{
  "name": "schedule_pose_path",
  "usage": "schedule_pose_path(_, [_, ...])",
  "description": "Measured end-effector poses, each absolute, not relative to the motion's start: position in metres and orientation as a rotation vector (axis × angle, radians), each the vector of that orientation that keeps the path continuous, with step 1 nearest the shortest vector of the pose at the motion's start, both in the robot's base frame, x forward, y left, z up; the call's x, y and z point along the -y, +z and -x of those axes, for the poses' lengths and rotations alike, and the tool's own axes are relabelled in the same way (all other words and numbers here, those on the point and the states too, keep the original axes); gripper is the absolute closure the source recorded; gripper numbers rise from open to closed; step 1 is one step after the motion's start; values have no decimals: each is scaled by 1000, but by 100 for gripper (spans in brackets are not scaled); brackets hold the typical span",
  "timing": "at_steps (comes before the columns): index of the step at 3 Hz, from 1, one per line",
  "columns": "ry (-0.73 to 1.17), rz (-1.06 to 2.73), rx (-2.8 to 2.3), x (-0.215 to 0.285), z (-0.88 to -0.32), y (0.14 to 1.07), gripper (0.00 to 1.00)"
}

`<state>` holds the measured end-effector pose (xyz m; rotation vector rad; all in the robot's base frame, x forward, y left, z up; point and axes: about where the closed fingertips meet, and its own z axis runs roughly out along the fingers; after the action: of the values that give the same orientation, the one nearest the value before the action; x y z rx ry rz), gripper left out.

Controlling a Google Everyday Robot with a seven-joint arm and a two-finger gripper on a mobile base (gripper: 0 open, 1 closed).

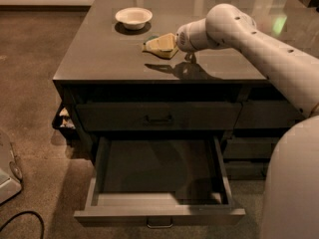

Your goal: Place sponge into middle drawer

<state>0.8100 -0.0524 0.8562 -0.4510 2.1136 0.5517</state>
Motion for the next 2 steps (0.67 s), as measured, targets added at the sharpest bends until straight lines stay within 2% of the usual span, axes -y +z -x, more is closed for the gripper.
schedule_pose_path(1, [574, 509, -2089, 40, -809, 854, 19])
schedule_pose_path(2, [591, 546, -2052, 29, -806, 854, 42])
